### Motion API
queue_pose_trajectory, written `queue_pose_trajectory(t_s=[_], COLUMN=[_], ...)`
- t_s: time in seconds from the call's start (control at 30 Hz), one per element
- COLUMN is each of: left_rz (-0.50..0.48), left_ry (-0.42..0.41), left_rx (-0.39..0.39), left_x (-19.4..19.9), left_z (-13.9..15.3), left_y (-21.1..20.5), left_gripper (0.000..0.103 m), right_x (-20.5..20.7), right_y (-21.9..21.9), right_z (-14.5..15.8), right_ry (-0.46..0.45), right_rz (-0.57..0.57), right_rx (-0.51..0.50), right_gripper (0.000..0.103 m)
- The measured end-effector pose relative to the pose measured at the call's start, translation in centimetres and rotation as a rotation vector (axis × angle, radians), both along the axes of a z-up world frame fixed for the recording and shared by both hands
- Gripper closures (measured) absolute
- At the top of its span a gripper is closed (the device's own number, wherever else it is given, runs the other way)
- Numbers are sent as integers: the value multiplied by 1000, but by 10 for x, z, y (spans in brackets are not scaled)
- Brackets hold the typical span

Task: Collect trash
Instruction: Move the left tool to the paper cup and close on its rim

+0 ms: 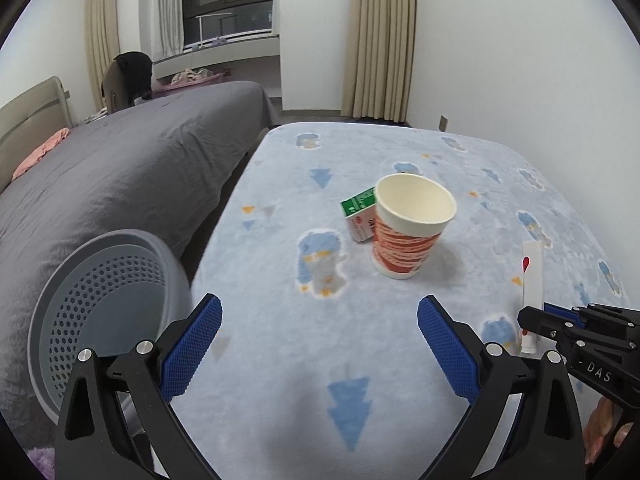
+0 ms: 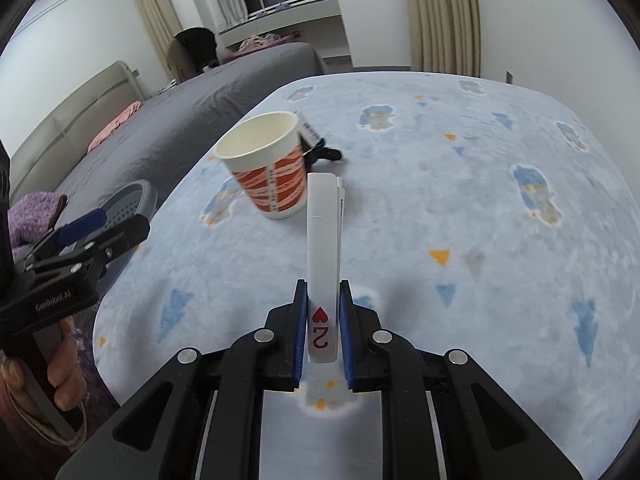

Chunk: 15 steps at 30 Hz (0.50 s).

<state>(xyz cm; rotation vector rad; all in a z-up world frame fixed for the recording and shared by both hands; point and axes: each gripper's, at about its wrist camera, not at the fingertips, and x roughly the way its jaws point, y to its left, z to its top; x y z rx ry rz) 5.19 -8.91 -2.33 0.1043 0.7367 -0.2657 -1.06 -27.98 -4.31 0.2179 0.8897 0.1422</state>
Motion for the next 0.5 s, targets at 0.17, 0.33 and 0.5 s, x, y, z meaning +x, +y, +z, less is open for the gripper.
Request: queue_pose_trajectory(t_s=[0.17,0.33,0.5], left_rz=[-19,-20,-17], left_ry=[8,25,29], left_rx=[-2,-6,7], left_x=[8,25,44], left_z=[-2,-11,-20], left_y=[-22,-45,-68], left_gripper=[7,7,7], right_x=[-4,-2,1], right_y=[-22,-40,-52], right_z=[0,-2,-5], right_ry=[1,13,22], right_rz=[-47,-77,-90], right_rx=[31,65,96], right_gripper=[88,88,88])
